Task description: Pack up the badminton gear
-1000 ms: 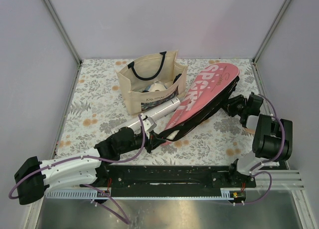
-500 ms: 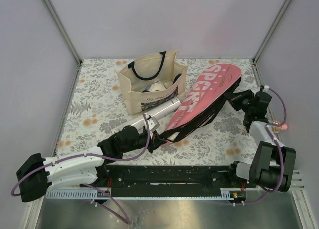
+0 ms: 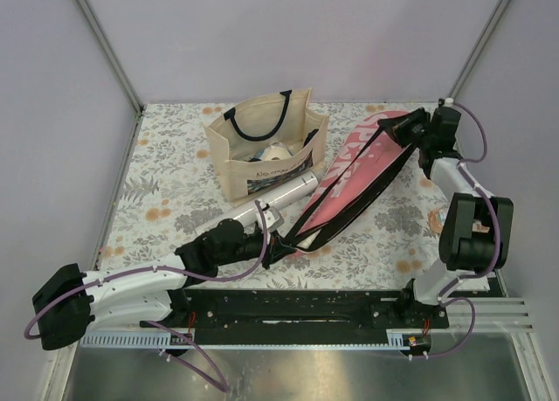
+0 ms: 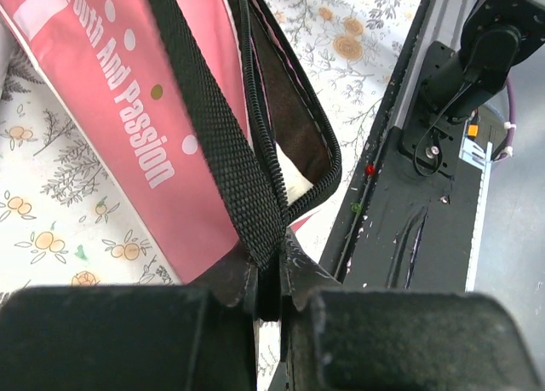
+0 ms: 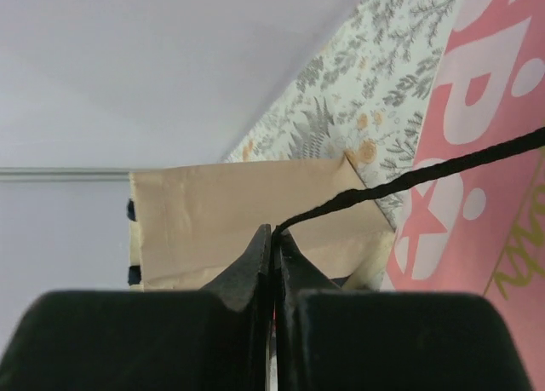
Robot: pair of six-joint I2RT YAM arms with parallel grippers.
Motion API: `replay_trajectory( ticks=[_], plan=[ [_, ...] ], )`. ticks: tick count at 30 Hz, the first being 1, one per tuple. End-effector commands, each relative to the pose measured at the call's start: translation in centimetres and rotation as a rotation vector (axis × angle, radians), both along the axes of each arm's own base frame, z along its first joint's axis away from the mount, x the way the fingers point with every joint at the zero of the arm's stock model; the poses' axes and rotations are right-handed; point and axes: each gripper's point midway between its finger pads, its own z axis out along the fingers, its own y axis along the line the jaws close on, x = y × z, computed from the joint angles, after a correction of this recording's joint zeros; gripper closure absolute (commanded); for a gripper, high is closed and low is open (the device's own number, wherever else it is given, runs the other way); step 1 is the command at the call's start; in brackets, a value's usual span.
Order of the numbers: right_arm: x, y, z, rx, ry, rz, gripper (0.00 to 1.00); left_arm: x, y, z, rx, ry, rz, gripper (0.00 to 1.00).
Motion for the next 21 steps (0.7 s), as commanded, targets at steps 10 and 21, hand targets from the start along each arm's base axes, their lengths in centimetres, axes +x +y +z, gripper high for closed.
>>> replay_trajectory(
  ticks=[10, 21],
  plan=[
    [-0.3, -1.8, -3.2, -0.515, 0.172, 0.17, 0.35, -0.6, -1.2, 5.0, -0.165, 0.006, -0.037, 1.0],
    [-1.7, -9.9, 0.6, -0.624, 0.009, 0.111, 0.33, 0.3, -0.8, 8.8, -0.213, 0.025, 0.024, 1.0]
  ],
)
